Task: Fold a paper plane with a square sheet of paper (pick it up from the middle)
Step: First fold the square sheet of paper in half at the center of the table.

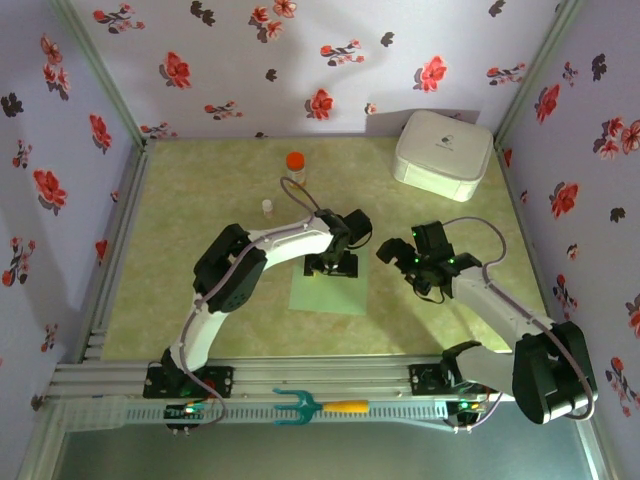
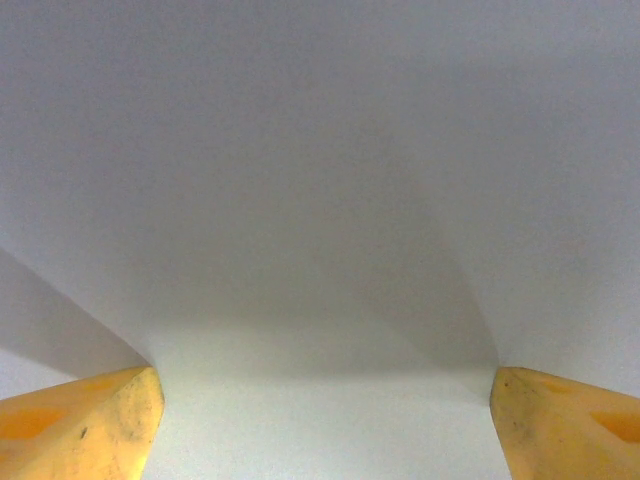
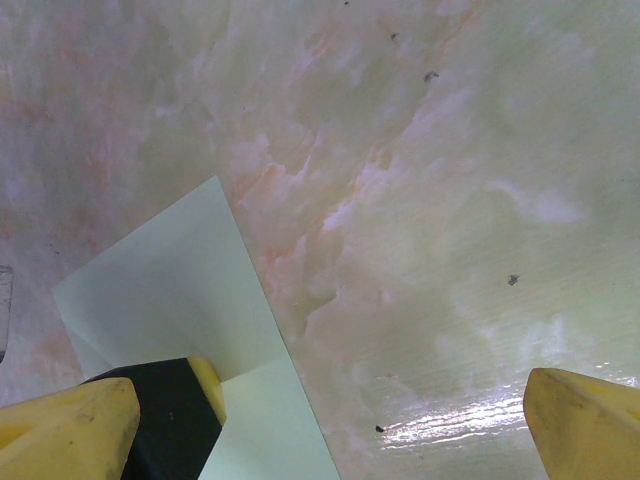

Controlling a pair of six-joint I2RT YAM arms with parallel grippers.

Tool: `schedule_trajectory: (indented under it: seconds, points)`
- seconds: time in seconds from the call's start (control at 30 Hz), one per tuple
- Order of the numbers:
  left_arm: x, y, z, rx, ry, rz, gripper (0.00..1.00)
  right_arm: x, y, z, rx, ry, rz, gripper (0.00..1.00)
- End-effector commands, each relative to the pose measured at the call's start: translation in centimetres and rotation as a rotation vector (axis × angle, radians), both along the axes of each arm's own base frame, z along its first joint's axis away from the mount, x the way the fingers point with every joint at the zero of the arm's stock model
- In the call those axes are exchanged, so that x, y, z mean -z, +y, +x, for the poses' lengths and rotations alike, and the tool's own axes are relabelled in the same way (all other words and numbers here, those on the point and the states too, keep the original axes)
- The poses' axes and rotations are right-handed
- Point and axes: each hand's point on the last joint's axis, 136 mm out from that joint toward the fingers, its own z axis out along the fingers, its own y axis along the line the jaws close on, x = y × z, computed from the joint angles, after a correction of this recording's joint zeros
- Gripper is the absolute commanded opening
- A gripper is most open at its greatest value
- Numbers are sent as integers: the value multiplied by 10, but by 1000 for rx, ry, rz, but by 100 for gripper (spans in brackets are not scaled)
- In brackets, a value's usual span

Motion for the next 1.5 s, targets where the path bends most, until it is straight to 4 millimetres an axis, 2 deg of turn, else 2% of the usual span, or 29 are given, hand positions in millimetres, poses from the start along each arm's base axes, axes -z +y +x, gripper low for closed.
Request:
schedule_trajectory:
  seconds: [0.0, 0.2, 0.47, 0.63, 0.73, 1.13, 1.3, 1.47]
  points:
    - [25, 4, -13, 29, 70, 45, 85, -1, -2, 4, 3, -8, -6, 99]
    - [28, 5, -14, 31, 80, 54, 84, 0, -2, 5, 1, -1, -12, 99]
    - [21, 3, -12, 41, 59, 46, 81, 0, -3, 6, 7, 0, -17, 99]
    - [10, 0, -7, 53, 12, 21, 76, -2, -4, 6, 10, -6, -23, 99]
    - [2, -2, -3, 55, -21, -3, 69, -4, -6, 7, 14, -15, -27, 99]
    - [-24, -4, 6, 46, -114, -70, 48, -14, -27, 6, 100, -78, -89, 99]
    - [-40, -5, 10, 52, -168, -111, 45, -21, -31, 8, 120, -107, -97, 99]
    - [-59, -19, 10, 80, -202, -253, 44, -39, -36, 10, 152, -210, -76, 99]
